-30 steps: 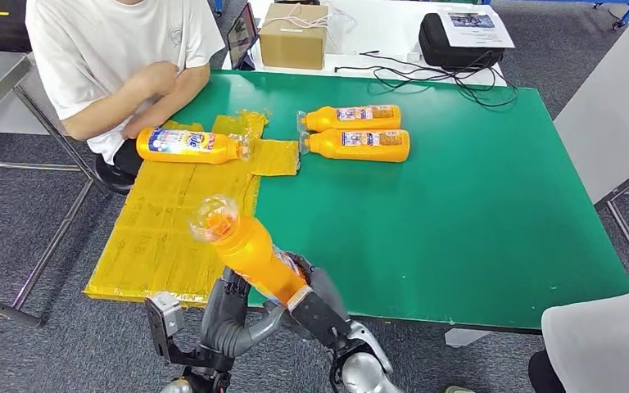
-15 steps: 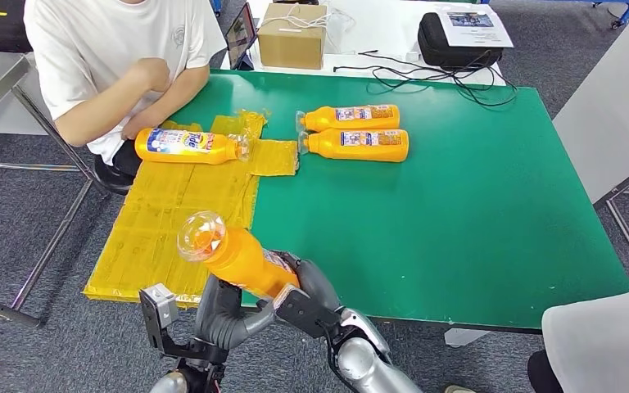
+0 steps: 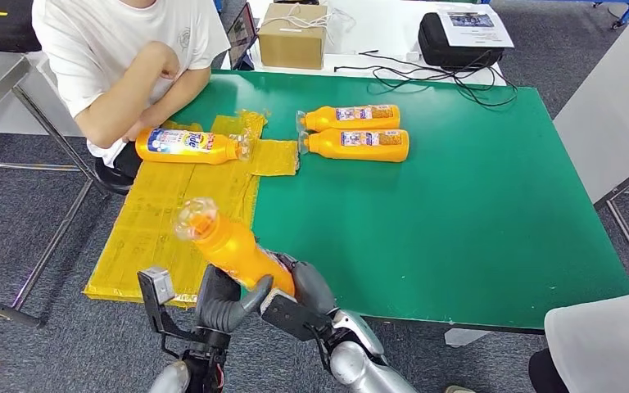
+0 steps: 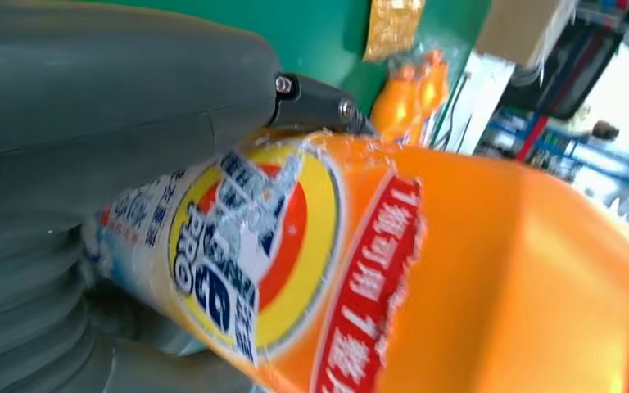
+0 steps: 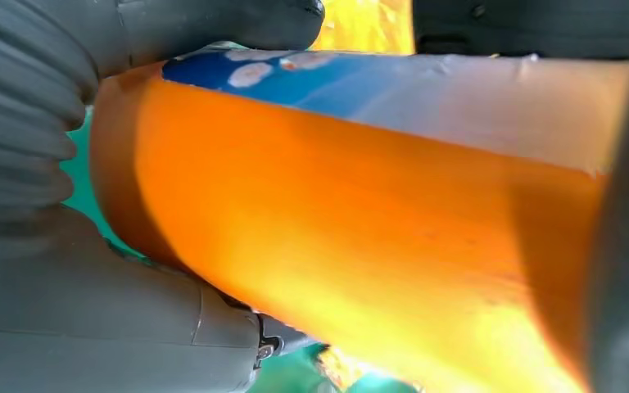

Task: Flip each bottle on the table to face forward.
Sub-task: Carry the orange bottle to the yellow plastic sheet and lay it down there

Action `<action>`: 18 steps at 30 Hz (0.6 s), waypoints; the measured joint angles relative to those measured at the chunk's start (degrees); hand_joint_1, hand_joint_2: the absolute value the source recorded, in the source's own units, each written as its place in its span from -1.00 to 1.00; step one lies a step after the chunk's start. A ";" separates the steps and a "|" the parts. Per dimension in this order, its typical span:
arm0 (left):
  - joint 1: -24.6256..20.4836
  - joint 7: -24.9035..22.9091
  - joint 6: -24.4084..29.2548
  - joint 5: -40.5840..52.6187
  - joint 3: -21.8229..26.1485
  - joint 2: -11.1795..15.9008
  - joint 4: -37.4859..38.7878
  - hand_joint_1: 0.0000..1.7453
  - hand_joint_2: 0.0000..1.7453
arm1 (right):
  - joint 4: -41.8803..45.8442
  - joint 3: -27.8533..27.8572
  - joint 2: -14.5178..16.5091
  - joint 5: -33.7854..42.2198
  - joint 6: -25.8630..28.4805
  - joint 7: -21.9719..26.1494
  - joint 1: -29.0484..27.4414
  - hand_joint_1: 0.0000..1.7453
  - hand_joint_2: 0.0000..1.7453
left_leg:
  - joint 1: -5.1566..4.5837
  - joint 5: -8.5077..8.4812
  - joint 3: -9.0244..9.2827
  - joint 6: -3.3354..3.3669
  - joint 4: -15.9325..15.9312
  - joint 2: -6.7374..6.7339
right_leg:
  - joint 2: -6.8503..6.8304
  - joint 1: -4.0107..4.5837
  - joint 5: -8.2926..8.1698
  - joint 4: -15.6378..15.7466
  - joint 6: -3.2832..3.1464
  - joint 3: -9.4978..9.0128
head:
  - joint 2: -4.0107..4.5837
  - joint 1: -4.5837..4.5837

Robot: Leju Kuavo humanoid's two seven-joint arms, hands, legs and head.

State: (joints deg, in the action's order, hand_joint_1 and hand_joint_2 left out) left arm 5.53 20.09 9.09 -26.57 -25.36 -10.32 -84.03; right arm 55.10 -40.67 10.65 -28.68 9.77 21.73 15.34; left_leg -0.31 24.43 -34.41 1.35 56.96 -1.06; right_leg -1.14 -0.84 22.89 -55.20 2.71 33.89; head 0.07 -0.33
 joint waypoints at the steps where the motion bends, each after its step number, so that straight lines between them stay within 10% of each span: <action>1: -0.17 0.14 0.71 -0.99 0.27 -0.29 -0.02 1.00 1.00 | -0.12 -0.09 0.26 0.62 0.83 0.66 -0.01 0.38 1.00 | 0.00 0.00 0.00 0.00 0.00 0.00 | 0.00 0.00 0.00 0.00 0.00 0.00 | 0.00 0.00; 4: -0.69 1.03 2.02 -4.12 0.55 -0.86 -0.29 1.00 1.00 | -0.40 -0.38 1.07 3.15 3.32 2.87 -0.13 -0.99 -0.50 | 0.01 0.00 -0.01 0.00 0.00 0.00 | 0.00 0.00 0.00 0.00 0.00 0.00 | 0.00 -0.01; 5: -0.86 1.32 2.21 -5.29 0.59 -0.98 -0.45 1.00 1.00 | -0.46 -0.55 1.38 4.01 4.16 3.58 -0.21 -1.00 -1.00 | 0.01 0.00 -0.01 0.00 0.00 0.00 | 0.00 0.00 0.00 0.00 0.00 0.00 | 0.00 -0.01; 18: -1.23 3.10 4.23 -7.51 1.41 -1.20 -2.42 1.00 1.00 | -1.42 -0.95 3.37 8.27 9.99 7.14 -1.33 -1.00 -1.00 | 0.00 0.00 -0.02 0.00 0.00 0.03 | -0.01 -0.01 0.00 0.00 0.00 0.00 | 0.00 -0.01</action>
State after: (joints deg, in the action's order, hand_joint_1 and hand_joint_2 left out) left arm 4.31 23.19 13.32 -34.08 -23.95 -11.52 -86.45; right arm 53.69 -41.62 14.03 -20.41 19.76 28.87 14.01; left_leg -0.32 24.43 -34.43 1.35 56.95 -1.04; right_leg -1.15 -0.84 22.90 -55.20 2.71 33.89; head 0.07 -0.34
